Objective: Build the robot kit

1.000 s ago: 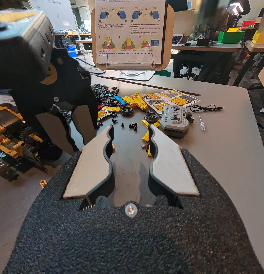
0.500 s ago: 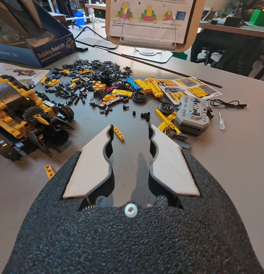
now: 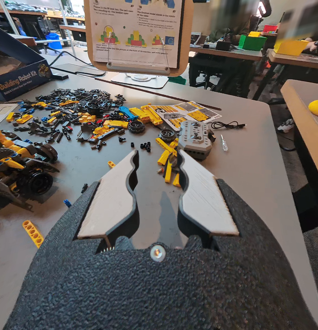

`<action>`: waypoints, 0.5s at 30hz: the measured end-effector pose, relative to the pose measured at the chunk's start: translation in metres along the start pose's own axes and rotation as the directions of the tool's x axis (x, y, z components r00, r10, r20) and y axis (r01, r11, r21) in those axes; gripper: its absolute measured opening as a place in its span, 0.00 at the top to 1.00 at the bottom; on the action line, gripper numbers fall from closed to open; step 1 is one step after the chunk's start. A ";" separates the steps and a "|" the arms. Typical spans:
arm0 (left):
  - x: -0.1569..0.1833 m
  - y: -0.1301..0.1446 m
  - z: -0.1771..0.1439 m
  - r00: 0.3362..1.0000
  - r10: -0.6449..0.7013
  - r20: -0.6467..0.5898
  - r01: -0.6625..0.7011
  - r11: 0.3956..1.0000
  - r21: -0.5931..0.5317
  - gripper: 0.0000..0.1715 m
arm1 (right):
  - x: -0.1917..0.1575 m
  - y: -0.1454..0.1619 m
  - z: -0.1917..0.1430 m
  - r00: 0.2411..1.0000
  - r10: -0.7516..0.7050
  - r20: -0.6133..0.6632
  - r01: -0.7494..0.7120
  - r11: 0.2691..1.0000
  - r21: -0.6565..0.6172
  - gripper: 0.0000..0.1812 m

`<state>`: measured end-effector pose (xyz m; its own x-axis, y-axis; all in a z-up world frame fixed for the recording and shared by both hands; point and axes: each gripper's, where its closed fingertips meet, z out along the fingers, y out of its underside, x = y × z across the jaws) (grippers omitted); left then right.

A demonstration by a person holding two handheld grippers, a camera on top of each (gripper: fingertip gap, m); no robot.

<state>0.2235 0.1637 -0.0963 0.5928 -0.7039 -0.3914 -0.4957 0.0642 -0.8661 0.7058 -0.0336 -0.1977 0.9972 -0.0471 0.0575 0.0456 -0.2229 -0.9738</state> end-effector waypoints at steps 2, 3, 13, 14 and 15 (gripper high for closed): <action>-0.008 -0.022 -0.009 0.998 -0.063 -0.024 0.066 0.989 0.132 1.00 | 0.007 -0.003 -0.004 0.999 -0.009 -0.050 0.010 1.000 0.017 0.77; -0.009 -0.022 -0.008 0.995 -0.079 -0.054 0.084 0.992 0.098 1.00 | 0.009 -0.004 -0.005 0.998 -0.015 -0.063 0.016 1.000 0.024 0.77; -0.022 -0.004 0.006 0.982 -0.168 -0.090 0.173 0.983 0.054 0.98 | 0.008 -0.001 -0.001 0.988 -0.106 -0.113 0.105 0.994 -0.022 0.79; -0.022 -0.004 0.006 0.981 -0.168 -0.097 0.174 0.983 0.055 0.98 | 0.008 -0.001 -0.001 0.987 -0.112 -0.114 0.110 0.994 -0.024 0.79; -0.021 -0.005 0.006 0.981 -0.168 -0.101 0.174 0.983 0.055 0.98 | 0.008 -0.002 -0.002 0.986 -0.115 -0.118 0.113 0.993 -0.022 0.79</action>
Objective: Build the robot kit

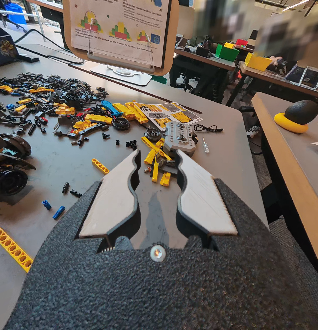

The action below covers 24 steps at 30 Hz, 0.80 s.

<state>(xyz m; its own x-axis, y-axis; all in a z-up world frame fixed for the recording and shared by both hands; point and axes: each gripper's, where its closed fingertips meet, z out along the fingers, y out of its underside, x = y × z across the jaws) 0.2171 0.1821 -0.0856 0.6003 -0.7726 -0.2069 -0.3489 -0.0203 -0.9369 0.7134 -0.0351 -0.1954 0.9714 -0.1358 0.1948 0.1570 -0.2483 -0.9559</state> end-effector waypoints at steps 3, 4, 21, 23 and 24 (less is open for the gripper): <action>0.000 -0.007 -0.005 1.000 0.006 0.018 -0.006 1.000 0.019 0.98 | 0.003 -0.015 -0.011 0.999 -0.017 -0.037 0.020 0.997 0.080 0.81; 0.000 -0.011 -0.007 1.000 0.010 0.020 -0.011 0.999 0.038 0.98 | 0.003 -0.024 -0.018 0.998 -0.026 -0.051 0.033 0.990 0.134 0.84; 0.005 -0.024 -0.014 0.999 -0.045 -0.018 0.047 0.993 0.105 1.00 | 0.002 -0.025 -0.018 1.000 0.030 -0.005 -0.029 0.985 0.172 0.86; 0.008 -0.003 -0.004 0.996 -0.075 -0.056 0.075 0.997 -0.002 0.97 | 0.000 -0.016 -0.011 0.999 0.045 0.014 -0.046 0.993 0.110 0.84; 0.010 0.002 0.000 0.994 -0.085 -0.068 0.083 0.996 -0.025 0.95 | 0.000 -0.014 -0.009 0.999 0.039 0.010 -0.040 0.994 0.100 0.83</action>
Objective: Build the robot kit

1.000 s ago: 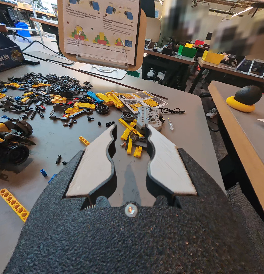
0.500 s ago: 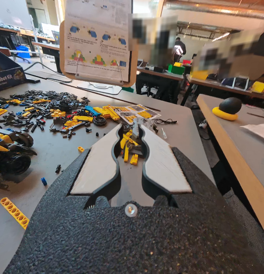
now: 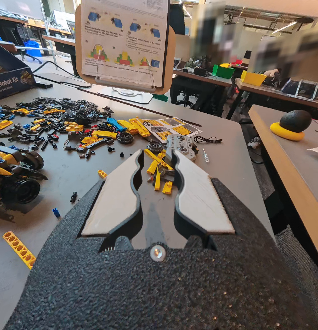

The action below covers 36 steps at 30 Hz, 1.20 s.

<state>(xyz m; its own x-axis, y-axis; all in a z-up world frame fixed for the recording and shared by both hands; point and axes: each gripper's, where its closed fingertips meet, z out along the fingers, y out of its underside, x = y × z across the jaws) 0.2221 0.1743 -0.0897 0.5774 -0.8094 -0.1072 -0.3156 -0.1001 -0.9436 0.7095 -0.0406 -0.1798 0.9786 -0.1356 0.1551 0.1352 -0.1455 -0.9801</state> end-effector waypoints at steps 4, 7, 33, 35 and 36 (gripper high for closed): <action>0.005 0.008 0.011 1.000 0.011 -0.022 -0.011 1.000 -0.014 0.92 | -0.005 0.004 0.003 0.999 -0.032 0.008 0.032 0.999 -0.023 0.84; 0.035 0.035 0.036 0.985 -0.036 -0.166 0.017 0.993 -0.116 0.87 | -0.008 0.007 0.006 0.999 -0.049 0.015 0.049 0.998 -0.041 0.84; 0.189 0.108 0.210 0.756 0.027 -0.654 -0.379 0.833 -0.402 0.87 | -0.019 0.014 0.011 0.995 -0.038 0.095 0.045 0.996 -0.072 0.84; 0.175 0.101 0.227 0.810 0.104 -0.577 -0.373 0.850 -0.371 0.96 | -0.018 0.013 0.011 0.995 -0.031 0.093 0.038 0.997 -0.067 0.85; 0.169 0.093 0.232 0.828 0.131 -0.545 -0.362 0.868 -0.341 0.98 | -0.018 0.013 0.010 0.995 -0.027 0.093 0.033 0.997 -0.065 0.85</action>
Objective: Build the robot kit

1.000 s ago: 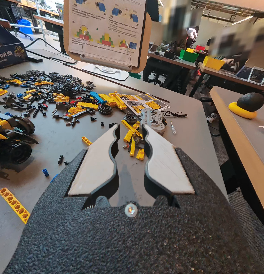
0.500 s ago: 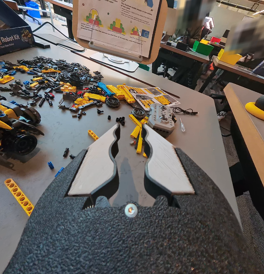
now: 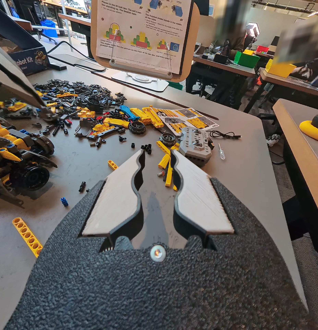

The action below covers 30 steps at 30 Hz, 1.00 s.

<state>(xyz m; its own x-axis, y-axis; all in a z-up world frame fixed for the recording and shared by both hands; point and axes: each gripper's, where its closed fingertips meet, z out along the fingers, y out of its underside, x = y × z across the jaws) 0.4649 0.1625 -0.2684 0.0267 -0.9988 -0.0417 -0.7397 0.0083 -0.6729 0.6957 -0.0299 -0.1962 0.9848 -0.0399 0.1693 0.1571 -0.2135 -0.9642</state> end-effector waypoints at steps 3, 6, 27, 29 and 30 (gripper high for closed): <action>0.003 -0.020 -0.009 0.999 -0.011 -0.046 0.016 0.994 0.110 0.94 | 0.001 0.000 0.000 1.000 0.012 0.001 -0.012 1.000 0.001 0.85; -0.011 -0.019 -0.013 1.000 -0.016 0.020 0.013 0.993 0.113 0.92 | 0.002 0.003 0.002 1.000 0.021 0.007 -0.021 1.000 -0.011 0.85; -0.134 0.003 -0.072 0.731 -0.513 0.450 0.320 0.840 0.438 0.67 | 0.009 0.011 0.005 0.999 0.023 -0.032 -0.025 0.998 -0.060 0.85; -0.132 0.008 -0.065 0.738 -0.526 0.422 0.355 0.835 0.420 0.67 | 0.009 0.012 0.006 0.999 0.017 -0.035 -0.019 0.998 -0.065 0.85; -0.131 0.009 -0.063 0.742 -0.526 0.416 0.363 0.836 0.411 0.67 | 0.009 0.012 0.006 0.999 0.014 -0.037 -0.016 0.998 -0.066 0.86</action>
<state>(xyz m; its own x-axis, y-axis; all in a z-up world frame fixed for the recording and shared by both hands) 0.4126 0.2907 -0.2224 0.6887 -0.7249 0.0163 -0.3321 -0.3354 -0.8816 0.7065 -0.0273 -0.2074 0.9833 -0.0794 0.1636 0.1359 -0.2769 -0.9512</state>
